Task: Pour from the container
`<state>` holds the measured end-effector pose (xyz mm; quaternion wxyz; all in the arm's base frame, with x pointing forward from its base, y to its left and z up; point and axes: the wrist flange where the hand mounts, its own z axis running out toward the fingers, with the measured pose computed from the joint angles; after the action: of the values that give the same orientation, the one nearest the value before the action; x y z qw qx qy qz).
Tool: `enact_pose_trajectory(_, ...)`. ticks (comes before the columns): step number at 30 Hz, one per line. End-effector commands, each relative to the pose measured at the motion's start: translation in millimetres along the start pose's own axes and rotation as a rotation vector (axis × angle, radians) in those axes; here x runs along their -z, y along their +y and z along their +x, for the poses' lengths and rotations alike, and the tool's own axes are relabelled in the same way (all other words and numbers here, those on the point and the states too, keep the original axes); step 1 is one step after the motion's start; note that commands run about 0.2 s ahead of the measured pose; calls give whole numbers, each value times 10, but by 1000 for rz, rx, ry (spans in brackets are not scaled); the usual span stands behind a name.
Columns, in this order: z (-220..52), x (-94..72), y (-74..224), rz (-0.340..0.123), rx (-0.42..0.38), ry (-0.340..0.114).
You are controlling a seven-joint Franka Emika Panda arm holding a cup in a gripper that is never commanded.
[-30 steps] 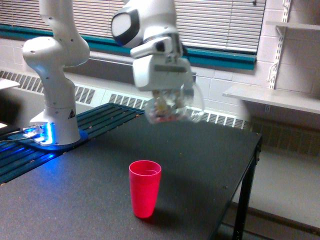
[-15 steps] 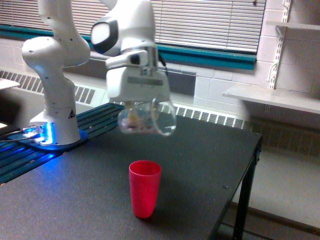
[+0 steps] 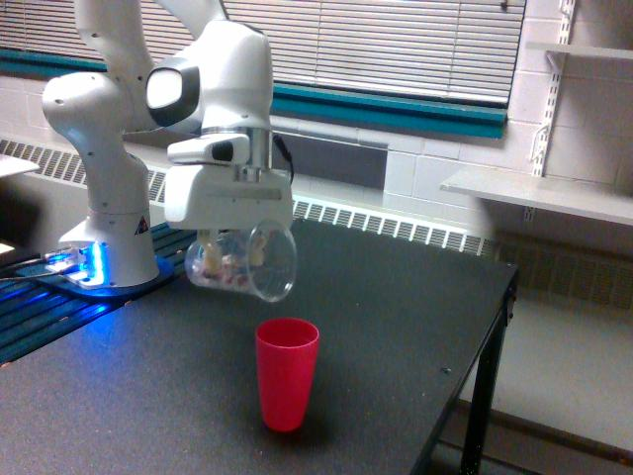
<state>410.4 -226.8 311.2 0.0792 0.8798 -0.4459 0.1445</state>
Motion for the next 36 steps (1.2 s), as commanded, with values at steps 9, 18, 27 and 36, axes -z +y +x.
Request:
enact_pose_trajectory(9, -133, -98, 4, -71, 34, -5)
enact_pose_trajectory(18, -244, -219, 111, -123, 44, -28)
enact_pose_trajectory(27, -191, -184, 74, -149, 65, -9)
enact_pose_trajectory(36, -141, -132, -32, -169, 97, 3)
